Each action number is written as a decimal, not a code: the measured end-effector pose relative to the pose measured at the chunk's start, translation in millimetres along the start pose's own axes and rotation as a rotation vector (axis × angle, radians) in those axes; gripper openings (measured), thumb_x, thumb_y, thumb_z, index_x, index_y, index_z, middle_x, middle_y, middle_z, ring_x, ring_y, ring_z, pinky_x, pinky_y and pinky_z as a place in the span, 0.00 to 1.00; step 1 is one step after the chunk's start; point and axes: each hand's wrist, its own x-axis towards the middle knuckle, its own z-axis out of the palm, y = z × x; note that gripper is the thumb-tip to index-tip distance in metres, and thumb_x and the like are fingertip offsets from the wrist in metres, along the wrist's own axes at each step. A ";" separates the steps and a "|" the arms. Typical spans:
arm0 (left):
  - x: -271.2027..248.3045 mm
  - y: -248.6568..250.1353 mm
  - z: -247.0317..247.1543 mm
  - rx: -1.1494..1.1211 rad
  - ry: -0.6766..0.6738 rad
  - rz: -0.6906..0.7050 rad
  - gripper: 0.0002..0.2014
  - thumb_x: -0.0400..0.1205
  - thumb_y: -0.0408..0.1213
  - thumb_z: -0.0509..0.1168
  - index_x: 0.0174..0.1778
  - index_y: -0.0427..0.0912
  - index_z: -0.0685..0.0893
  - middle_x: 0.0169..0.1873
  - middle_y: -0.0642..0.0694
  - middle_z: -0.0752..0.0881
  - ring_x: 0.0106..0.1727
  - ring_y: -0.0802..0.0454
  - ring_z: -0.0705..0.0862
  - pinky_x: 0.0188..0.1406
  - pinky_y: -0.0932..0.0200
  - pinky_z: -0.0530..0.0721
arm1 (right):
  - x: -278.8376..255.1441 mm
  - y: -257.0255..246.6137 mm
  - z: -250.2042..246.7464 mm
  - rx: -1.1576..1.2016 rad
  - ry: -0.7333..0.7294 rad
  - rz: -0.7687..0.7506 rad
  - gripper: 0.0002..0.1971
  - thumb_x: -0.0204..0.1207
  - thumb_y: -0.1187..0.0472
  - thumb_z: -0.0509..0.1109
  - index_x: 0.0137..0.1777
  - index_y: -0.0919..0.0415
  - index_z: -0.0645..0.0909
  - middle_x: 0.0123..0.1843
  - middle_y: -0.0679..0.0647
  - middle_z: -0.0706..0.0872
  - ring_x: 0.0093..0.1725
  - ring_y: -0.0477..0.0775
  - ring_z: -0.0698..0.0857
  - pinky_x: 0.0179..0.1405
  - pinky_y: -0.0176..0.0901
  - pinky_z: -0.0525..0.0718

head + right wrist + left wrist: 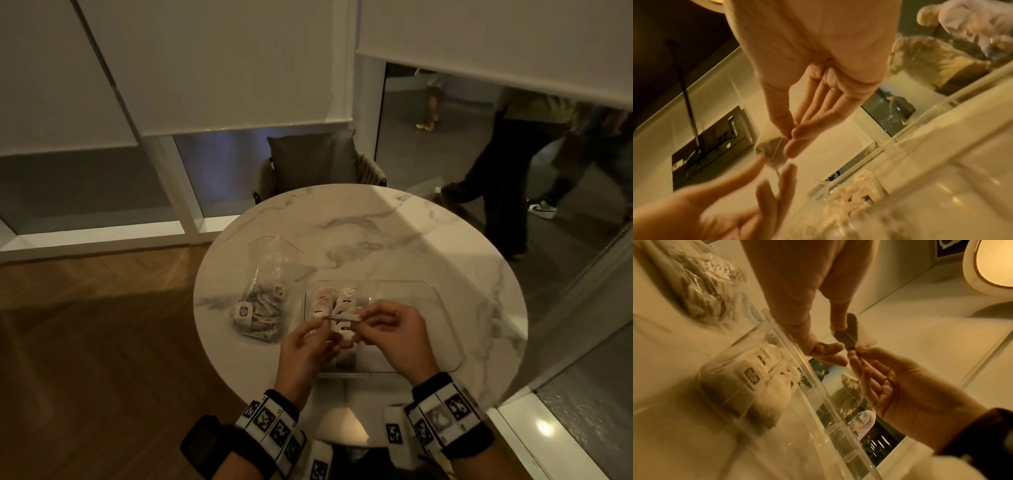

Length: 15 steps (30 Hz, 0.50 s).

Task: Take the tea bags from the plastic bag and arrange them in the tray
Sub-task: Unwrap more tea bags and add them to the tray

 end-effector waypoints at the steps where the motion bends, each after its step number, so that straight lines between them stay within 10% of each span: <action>1: 0.1 0.2 0.6 -0.025 0.003 -0.012 0.13 0.84 0.39 0.65 0.51 0.31 0.88 0.44 0.33 0.91 0.49 0.38 0.91 0.44 0.57 0.87 | -2.9 2.9 0.8 -0.033 0.017 -0.033 0.06 0.69 0.71 0.80 0.43 0.61 0.89 0.35 0.54 0.92 0.36 0.54 0.92 0.37 0.40 0.88; 9: 7.0 -1.3 3.1 0.051 -0.070 0.007 0.13 0.83 0.35 0.66 0.61 0.35 0.88 0.55 0.35 0.90 0.59 0.35 0.89 0.60 0.38 0.86 | -12.1 10.6 -3.6 -0.378 -0.081 -0.079 0.09 0.70 0.60 0.79 0.47 0.44 0.91 0.43 0.38 0.91 0.36 0.44 0.89 0.42 0.47 0.91; 15: 5.7 -8.1 7.6 0.230 -0.195 0.072 0.10 0.85 0.34 0.64 0.61 0.39 0.86 0.42 0.37 0.87 0.29 0.44 0.87 0.23 0.58 0.86 | -7.2 8.6 -9.6 -0.314 0.027 -0.116 0.11 0.75 0.48 0.75 0.56 0.37 0.87 0.47 0.42 0.84 0.38 0.43 0.81 0.33 0.37 0.84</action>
